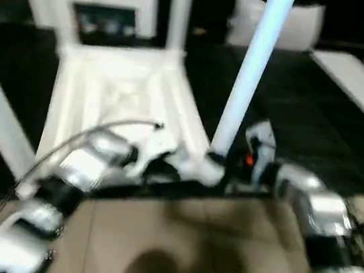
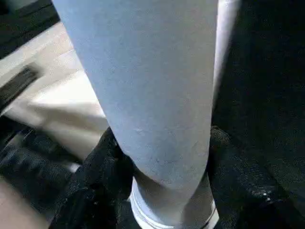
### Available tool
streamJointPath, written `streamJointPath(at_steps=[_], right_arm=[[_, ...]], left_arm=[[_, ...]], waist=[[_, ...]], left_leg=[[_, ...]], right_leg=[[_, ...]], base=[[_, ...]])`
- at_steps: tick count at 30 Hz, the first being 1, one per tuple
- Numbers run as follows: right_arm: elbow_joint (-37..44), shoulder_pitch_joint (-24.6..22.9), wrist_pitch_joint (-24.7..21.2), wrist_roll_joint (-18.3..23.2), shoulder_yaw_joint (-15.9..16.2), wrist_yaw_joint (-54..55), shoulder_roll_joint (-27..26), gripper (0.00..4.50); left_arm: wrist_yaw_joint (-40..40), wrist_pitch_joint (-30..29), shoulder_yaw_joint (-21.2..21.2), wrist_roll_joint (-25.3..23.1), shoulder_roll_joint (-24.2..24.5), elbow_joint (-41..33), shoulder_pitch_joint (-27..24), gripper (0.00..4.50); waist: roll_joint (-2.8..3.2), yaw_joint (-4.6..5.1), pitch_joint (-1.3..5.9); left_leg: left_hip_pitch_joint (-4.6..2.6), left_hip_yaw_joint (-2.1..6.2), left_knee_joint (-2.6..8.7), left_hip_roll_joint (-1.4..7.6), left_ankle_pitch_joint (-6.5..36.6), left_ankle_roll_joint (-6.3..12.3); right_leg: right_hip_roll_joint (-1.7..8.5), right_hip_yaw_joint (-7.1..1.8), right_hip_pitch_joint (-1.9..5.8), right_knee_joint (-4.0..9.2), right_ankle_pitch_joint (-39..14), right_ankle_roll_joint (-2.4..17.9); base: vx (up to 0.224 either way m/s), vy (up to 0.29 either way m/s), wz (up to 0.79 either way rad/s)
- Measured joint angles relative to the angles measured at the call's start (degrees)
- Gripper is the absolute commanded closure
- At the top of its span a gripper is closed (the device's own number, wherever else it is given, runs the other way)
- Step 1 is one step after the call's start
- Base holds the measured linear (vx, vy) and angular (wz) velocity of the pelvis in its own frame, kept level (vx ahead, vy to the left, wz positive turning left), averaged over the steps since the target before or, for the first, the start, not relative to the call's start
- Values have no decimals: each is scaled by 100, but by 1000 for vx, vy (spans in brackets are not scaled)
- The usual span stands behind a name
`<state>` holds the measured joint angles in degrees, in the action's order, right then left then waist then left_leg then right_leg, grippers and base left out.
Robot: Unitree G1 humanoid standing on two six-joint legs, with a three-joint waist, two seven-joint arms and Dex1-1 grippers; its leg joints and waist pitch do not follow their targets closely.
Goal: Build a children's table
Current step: Rotate leg to tighten
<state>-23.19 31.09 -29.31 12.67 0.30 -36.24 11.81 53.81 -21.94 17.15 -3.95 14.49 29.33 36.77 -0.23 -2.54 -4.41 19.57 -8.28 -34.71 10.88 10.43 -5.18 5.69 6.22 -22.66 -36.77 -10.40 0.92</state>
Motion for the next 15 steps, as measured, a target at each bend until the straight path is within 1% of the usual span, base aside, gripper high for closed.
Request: streamJointPath(at_steps=[1, 2, 3, 4, 5, 7, 8, 9, 11, 13, 15], right_arm=[[-53, 30, 58, 0, -76, 217, -81, 245], [-112, 54, 140, -10, -167, 422, -183, 245], [-173, 65, 274, -16, -254, 610, -265, 191], [-223, 80, 407, -47, -292, 712, -299, 191], [-258, 92, 507, -60, -338, 792, -352, 178], [-288, 96, 643, -108, -367, 842, -404, 163], [-288, 92, 690, -129, -361, 837, -410, 163], [-278, 78, 728, -131, -346, 822, -409, 143], [-205, 28, 757, -131, -313, 770, -384, 138], [-163, -14, 831, -132, -248, 692, -336, 110], [-157, -31, 889, -135, -203, 652, -316, 84]], left_arm=[[-170, -54, -51, -1, -117, 47, 31, 450], [-332, -96, -76, -6, -226, 74, 73, 450], [-495, -147, -113, -7, -348, 83, 101, 450], [-628, -156, -135, -7, -436, 85, 103, 450], [-728, -160, -156, -4, -507, 85, 103, 450], [-838, -158, -171, 13, -560, 85, 106, 450], [-850, -157, -172, 16, -562, 85, 112, 450], [-859, -149, -173, 16, -556, 85, 118, 450], [-865, -113, -174, 8, -512, 85, 120, 450], [-861, -27, -165, 1, -476, 90, 118, 450], [-857, 31, -156, -10, -446, 93, 117, 450]], waist=[[19, -48, 6], [36, -91, 4], [51, -118, 13], [57, -121, 16], [57, -121, 16], [74, -126, 20], [78, -137, 21], [81, -159, 21], [87, -205, 23], [90, -248, 21], [91, -267, 20]], left_leg=[[57, 10, 6, -10, 9, -10], [98, 44, 5, 1, 6, -13], [146, 101, 10, 17, -15, -46], [166, 132, 19, 24, -44, -85], [181, 136, 19, 33, -60, -94], [191, 127, 26, 44, -59, -90], [191, 121, 32, 44, -55, -85], [191, 116, 41, 45, -51, -79], [191, 107, 54, 52, -46, -71], [192, 97, 56, 58, -41, -63], [192, 89, 59, 61, -38, -60]], right_leg=[[-1, 26, -37, 0, -3, 4], [-1, 77, -71, 5, -6, 10], [-37, 111, -103, 31, 4, 27], [-60, 118, -111, 61, 40, 63], [-68, 117, -123, 83, 93, 80], [-69, 113, -131, 107, 113, 94], [-69, 111, -130, 115, 113, 95], [-69, 110, -130, 125, 116, 99], [-76, 109, -125, 153, 127, 108], [-78, 108, -127, 167, 145, 134], [-78, 106, -127, 174, 145, 135]], base=[[42, -57, -19], [7, -41, -28], [27, -30, -22], [27, -30, -22], [0, 0, 0], [0, 0, 0], [0, 0, 0], [0, 0, 0], [0, 0, 0], [0, 0, 0], [0, 0, 0]])
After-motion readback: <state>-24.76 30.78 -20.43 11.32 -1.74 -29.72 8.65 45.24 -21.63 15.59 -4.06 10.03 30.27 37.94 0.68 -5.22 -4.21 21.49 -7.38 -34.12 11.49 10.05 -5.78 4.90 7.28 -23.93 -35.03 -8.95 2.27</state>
